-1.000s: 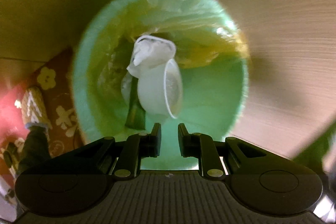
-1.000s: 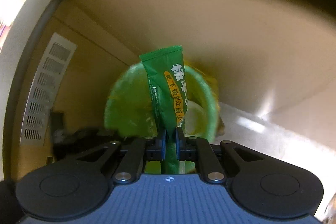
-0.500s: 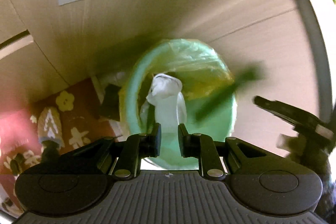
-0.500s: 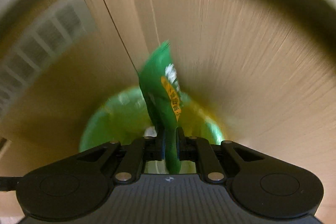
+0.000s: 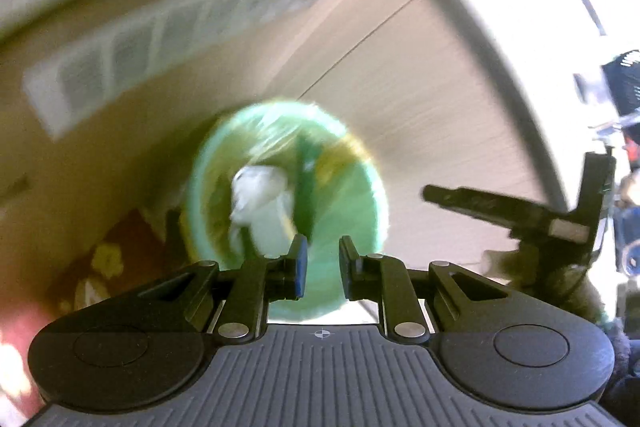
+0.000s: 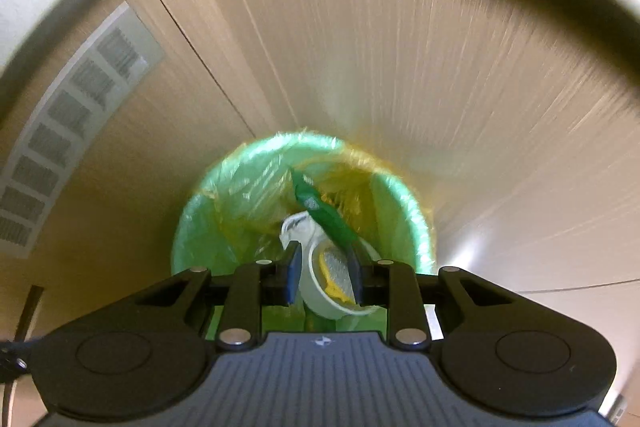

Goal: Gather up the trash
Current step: 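Move both tools back up to the counter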

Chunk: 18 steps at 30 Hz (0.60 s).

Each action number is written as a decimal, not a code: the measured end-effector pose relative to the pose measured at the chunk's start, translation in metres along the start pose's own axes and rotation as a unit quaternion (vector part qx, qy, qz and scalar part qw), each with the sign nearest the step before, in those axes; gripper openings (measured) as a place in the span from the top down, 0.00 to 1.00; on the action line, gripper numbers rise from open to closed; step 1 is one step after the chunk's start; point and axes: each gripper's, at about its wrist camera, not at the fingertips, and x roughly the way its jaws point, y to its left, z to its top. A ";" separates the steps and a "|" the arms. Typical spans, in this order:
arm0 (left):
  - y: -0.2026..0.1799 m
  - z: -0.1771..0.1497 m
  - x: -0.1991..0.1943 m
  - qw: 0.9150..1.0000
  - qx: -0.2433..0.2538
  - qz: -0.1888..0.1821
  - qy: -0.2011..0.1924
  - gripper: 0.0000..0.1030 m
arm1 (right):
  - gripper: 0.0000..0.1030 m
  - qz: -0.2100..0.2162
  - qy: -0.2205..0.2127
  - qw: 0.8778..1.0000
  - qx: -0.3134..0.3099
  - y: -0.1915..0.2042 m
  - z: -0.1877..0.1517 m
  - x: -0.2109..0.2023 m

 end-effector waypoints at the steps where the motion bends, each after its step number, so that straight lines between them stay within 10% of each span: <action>1: -0.007 0.006 -0.011 1.000 0.014 -0.009 -0.012 0.81 | 0.75 -0.005 -0.013 1.000 -0.008 0.004 0.002 -0.010; 7: -0.029 0.044 -0.075 0.994 0.049 -0.039 -0.085 0.81 | 0.66 -0.011 -0.101 0.993 -0.058 0.056 0.021 -0.059; 10: -0.027 0.061 -0.110 0.989 0.054 -0.043 -0.129 0.81 | 0.47 0.003 -0.160 0.985 -0.070 0.085 0.031 -0.094; 18: 0.033 0.090 -0.178 0.981 0.003 0.029 -0.190 0.81 | 0.38 0.052 -0.235 0.962 -0.130 0.191 0.075 -0.140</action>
